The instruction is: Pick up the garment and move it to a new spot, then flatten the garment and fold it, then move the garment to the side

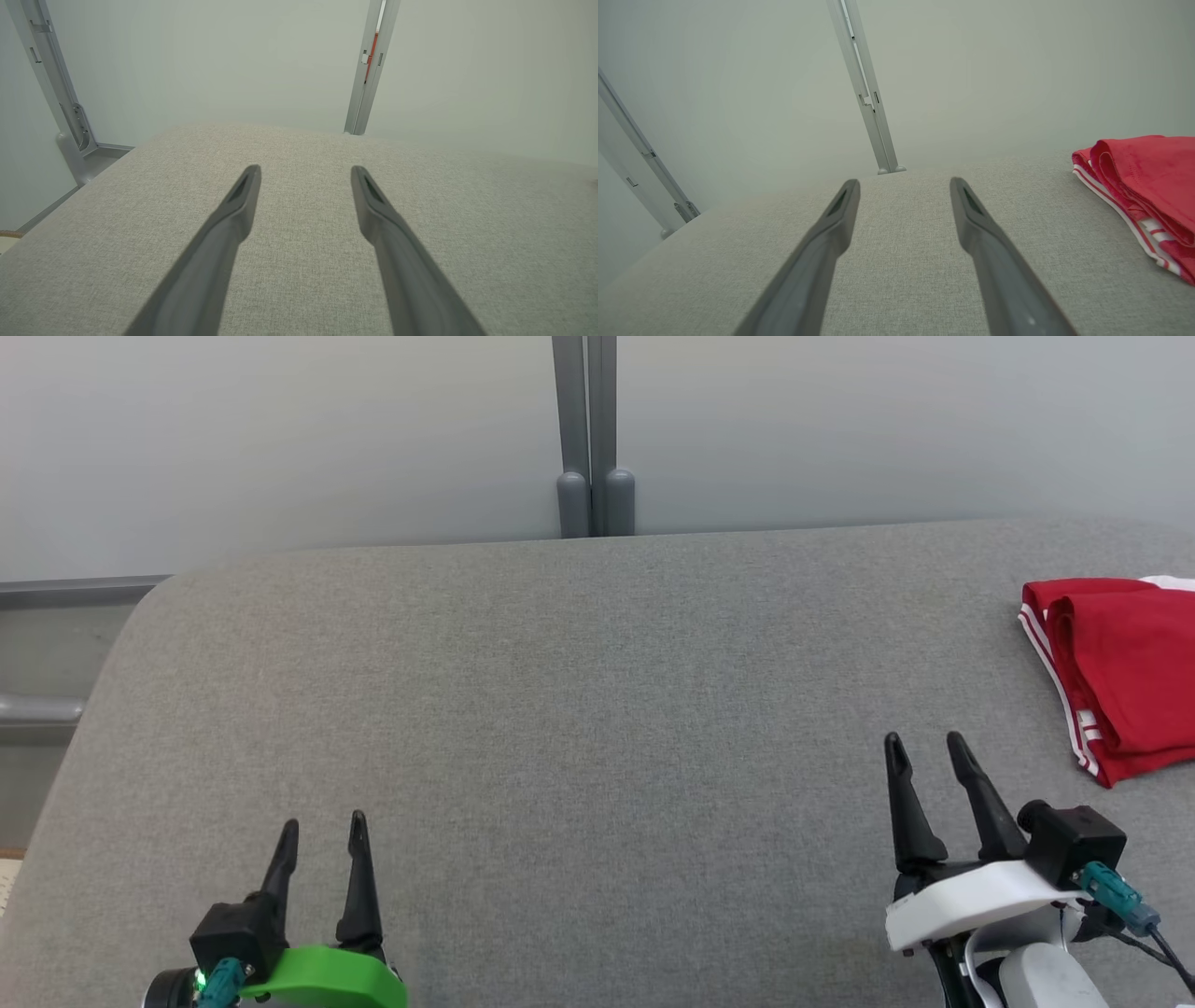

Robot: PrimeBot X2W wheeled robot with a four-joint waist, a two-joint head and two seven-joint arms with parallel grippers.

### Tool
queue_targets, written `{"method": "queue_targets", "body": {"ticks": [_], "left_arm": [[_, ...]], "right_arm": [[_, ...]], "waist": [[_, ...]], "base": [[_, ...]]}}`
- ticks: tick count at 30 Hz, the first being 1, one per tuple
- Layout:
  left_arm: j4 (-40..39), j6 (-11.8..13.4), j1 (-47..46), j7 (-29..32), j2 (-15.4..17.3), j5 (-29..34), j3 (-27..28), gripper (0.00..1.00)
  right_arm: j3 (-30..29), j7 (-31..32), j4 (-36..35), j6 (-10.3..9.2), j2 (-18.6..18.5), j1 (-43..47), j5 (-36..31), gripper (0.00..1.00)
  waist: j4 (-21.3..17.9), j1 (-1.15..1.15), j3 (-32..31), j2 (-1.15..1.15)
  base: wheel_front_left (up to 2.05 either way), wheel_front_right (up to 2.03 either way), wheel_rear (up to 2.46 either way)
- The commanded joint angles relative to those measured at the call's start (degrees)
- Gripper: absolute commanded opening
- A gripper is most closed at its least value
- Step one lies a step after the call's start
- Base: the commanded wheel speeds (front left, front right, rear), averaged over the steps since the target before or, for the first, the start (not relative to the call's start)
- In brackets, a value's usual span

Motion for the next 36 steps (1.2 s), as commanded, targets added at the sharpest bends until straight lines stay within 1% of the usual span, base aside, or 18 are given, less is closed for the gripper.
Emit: {"method": "queue_targets", "body": {"ticks": [1, 4, 18, 36], "left_arm": [[0.4, 0.0, 0.2, 0.0, 0.0, 0.0, 0.0, 0.0], [1.6, -0.1, 0.7, 0.4, -0.2, -0.9, 0.2, 0.0], [1.0, -1.4, -0.6, 4.4, -0.1, -15.4, 2.3, 0.0], [0.2, -2.8, -2.0, 8.6, -0.1, -30.8, 4.4, 0.0]], "right_arm": [[0.0, 0.0, 0.4, 0.01, 0.1, 0.1, 0.0, 0.0], [0.0, 0.3, 1.4, 0.01, 0.2, 0.7, 0.9, 0.0], [-1.4, 4.1, 1.6, 0.0, 0.0, 0.0, 15.2, 0.0], [-3.1, 8.2, 1.8, -0.01, -0.2, -0.8, 30.3, 0.0]], "waist": [[0.0, 0.0, 0.0, 0.0], [0.0, 0.0, 0.0, 0.0], [-0.2, 0.0, 0.2, 0.0], [-0.4, 0.0, 0.4, 0.0]], "base": [[0.0, 0.0, 0.0], [0.0, 0.0, 0.0], [0.0, 0.0, 0.0], [0.0, 0.0, 0.0]]}}
